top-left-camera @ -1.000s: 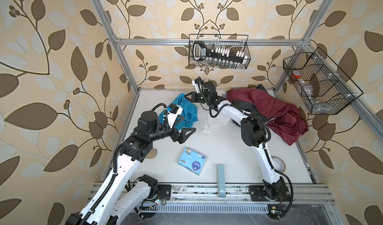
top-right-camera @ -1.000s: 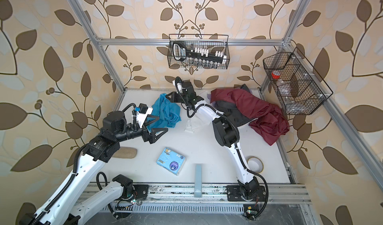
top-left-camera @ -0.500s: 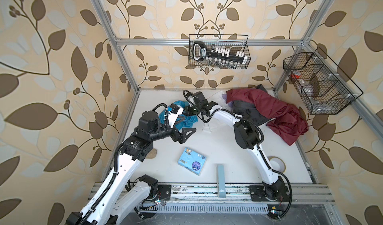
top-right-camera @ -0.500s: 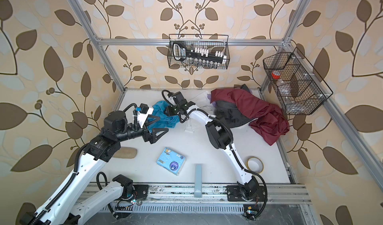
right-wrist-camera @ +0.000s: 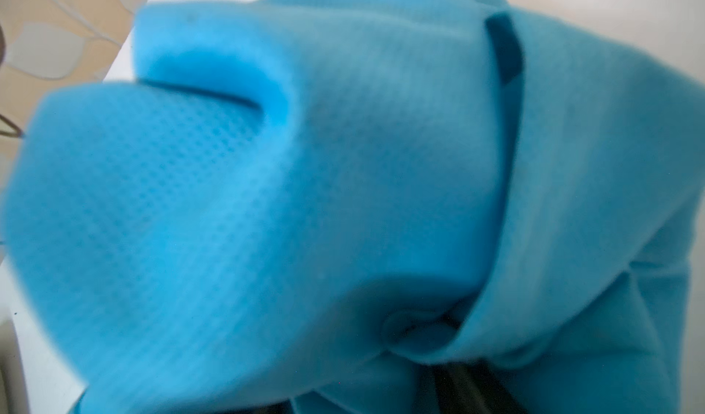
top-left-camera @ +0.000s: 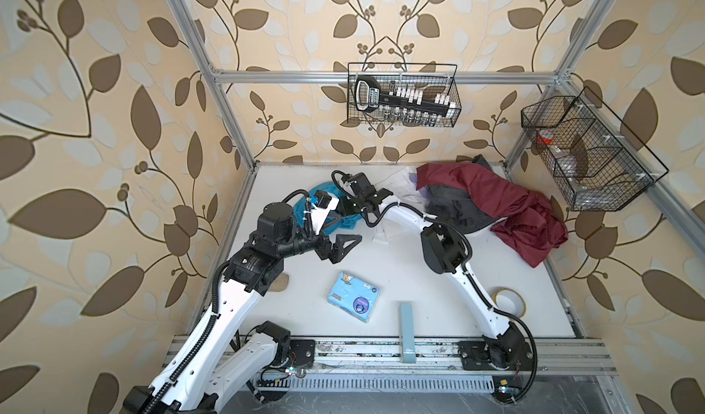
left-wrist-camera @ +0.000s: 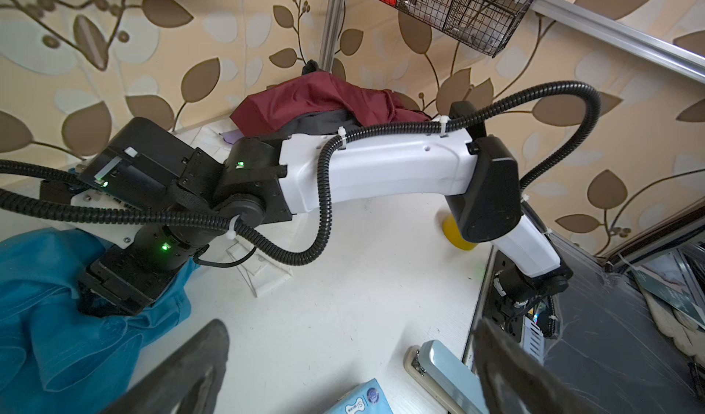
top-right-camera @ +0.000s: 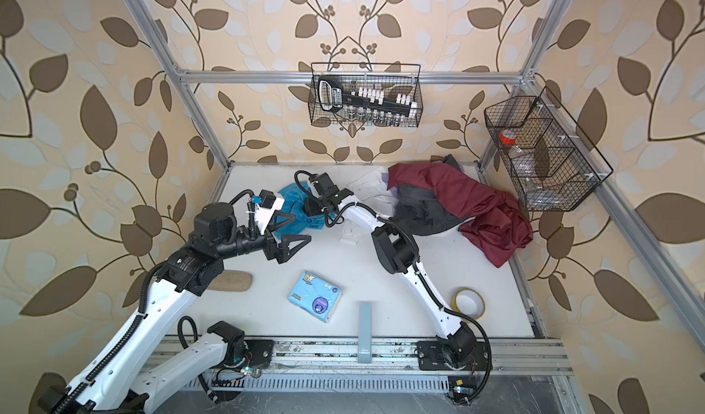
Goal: Pick out a specific cloth from the pile
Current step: 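Carry the turquoise shirt toward the left gripper and lower it to the table, then open the right gripper to release the turquoise shirt on the table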
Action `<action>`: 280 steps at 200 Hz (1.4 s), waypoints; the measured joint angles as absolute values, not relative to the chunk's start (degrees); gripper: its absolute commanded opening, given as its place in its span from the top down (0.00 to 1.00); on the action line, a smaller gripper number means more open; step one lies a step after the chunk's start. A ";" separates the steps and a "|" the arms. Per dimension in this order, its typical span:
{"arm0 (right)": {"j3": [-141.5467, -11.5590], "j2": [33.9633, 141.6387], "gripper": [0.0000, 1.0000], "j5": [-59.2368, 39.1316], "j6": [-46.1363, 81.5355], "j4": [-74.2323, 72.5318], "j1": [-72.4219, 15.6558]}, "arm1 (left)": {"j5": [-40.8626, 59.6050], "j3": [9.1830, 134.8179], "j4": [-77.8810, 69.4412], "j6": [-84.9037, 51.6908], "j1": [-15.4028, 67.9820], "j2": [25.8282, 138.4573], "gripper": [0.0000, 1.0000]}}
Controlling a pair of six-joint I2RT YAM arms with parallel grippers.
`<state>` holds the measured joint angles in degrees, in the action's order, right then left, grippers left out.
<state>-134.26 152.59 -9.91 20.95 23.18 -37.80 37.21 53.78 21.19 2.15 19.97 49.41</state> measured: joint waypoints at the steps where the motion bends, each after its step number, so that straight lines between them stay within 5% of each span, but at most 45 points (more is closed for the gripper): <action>1: -134.34 152.66 0.41 -9.96 20.99 23.14 -37.80 | 37.21 53.78 21.19 2.15 19.97 49.45 0.01; 167: -137.71 161.32 0.37 -32.42 36.03 -0.14 -43.75 | 36.99 53.15 19.86 2.17 19.97 49.91 0.01; 187: -137.71 161.32 0.32 -32.45 36.49 -0.67 -43.72 | 36.99 53.15 19.84 2.17 19.97 49.91 0.01; 233: -137.25 159.96 0.01 -33.23 32.77 0.38 -43.75 | 36.27 52.84 19.38 2.20 20.32 49.32 0.01; 280: -133.34 153.82 0.00 -33.39 28.53 4.69 -43.70 | 35.14 52.62 19.42 2.22 20.34 48.51 0.01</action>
